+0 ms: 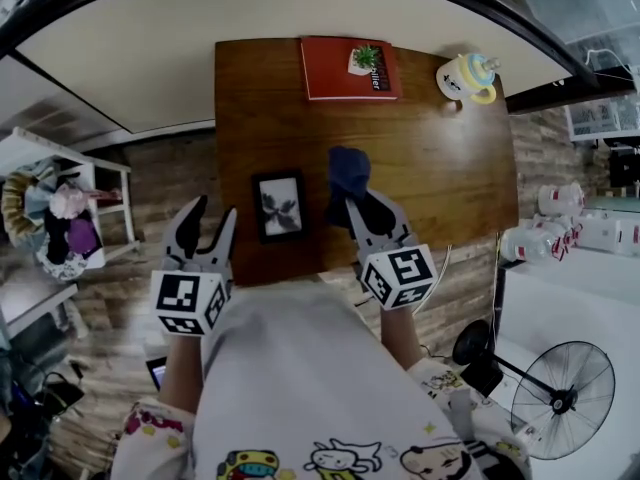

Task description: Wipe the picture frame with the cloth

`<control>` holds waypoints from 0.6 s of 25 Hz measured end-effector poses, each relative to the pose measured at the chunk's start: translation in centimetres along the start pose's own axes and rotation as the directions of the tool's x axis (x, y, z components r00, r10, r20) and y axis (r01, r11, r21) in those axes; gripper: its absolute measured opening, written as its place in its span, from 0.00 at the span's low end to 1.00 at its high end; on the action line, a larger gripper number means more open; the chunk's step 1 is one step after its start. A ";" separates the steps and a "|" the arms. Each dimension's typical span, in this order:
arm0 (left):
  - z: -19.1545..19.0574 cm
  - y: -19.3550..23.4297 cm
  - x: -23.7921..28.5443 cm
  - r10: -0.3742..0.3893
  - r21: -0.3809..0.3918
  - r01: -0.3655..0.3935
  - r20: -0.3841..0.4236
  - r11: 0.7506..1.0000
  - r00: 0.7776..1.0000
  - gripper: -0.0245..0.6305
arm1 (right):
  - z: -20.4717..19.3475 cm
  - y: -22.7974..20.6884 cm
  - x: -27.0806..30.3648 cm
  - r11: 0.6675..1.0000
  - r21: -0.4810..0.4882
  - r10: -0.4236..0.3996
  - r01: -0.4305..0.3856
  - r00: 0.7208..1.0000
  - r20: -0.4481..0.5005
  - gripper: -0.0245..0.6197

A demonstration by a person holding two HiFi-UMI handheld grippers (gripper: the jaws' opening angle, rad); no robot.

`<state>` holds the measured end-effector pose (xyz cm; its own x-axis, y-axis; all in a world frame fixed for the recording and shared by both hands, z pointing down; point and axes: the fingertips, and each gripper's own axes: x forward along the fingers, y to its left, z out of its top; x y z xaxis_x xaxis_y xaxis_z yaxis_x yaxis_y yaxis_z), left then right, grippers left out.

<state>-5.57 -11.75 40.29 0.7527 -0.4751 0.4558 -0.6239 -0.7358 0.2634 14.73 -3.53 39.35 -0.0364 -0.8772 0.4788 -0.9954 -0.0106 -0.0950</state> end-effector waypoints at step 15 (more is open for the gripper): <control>-4.1 -2.3 2.5 -0.075 -0.025 0.073 -0.117 0.997 0.990 0.30 | -3.6 0.7 0.2 0.997 0.072 0.031 -0.027 0.998 -0.057 0.12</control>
<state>-3.13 -9.22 44.27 0.7678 -0.3584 0.5310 -0.5723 -0.7563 0.3170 13.68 -2.04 42.52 -0.0724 -0.8484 0.5245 -0.9851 -0.0215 -0.1708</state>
